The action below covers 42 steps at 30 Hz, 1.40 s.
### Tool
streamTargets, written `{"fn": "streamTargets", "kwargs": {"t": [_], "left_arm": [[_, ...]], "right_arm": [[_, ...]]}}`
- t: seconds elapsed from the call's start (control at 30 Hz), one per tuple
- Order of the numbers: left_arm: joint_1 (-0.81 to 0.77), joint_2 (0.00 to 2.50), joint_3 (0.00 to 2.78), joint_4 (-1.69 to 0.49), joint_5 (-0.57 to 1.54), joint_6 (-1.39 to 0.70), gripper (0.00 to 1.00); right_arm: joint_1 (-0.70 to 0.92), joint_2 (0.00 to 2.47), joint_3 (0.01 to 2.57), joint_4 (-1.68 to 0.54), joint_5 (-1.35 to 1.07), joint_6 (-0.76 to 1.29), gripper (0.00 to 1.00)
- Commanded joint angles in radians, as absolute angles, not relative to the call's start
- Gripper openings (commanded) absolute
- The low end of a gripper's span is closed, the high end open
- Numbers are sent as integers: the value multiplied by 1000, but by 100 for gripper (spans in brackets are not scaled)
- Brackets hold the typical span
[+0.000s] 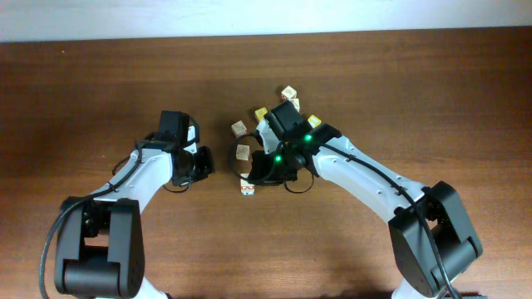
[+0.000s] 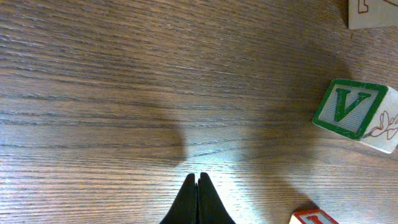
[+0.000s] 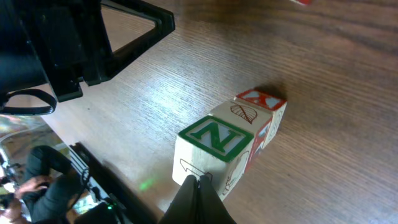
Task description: Rotate 3 blocks
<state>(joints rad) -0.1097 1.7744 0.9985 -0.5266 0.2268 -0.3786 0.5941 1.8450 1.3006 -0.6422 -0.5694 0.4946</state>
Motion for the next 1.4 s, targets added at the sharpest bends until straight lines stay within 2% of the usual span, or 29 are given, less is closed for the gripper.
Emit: {"fn": "streamTargets", "kwargs": {"t": [0.0, 0.63, 0.83, 0.9, 1.0, 1.07, 1.1, 1.17, 1.2, 1.23, 1.3, 1.37], "left_arm": [[-106, 1760, 1003, -524, 215, -373, 0], [-89, 1742, 1027, -537, 183, -328, 0], [-77, 1559, 1127, -585, 190, -92, 2], [-77, 1466, 1157, -599, 186, -16, 13], [-77, 1300, 1168, -595, 165, 28, 40], [-77, 1202, 1168, -601, 128, 28, 70], [-77, 1167, 1168, -607, 117, 28, 99], [-77, 1101, 1168, -627, 104, 28, 99], [-77, 1085, 1168, -629, 104, 28, 99], [-77, 1071, 1168, -630, 104, 28, 99], [-78, 1049, 1168, -630, 107, 28, 99], [-78, 1047, 1168, -630, 107, 28, 99]], "right_arm": [[604, 1872, 1324, -651, -511, 451, 4], [597, 1842, 1471, -761, -507, 351, 5], [535, 1726, 1537, -881, -412, 262, 6], [506, 1669, 1539, -912, -398, 247, 10], [455, 1549, 1539, -974, -292, 239, 15], [431, 1472, 1539, -1013, -202, 239, 30], [419, 1422, 1539, -1039, -152, 240, 35], [402, 1331, 1539, -1088, -65, 240, 51], [397, 1299, 1539, -1106, -36, 240, 53], [394, 1258, 1539, -1129, 4, 240, 59], [391, 1156, 1539, -1181, 79, 240, 98], [391, 1084, 1539, -1204, 93, 240, 99]]}}
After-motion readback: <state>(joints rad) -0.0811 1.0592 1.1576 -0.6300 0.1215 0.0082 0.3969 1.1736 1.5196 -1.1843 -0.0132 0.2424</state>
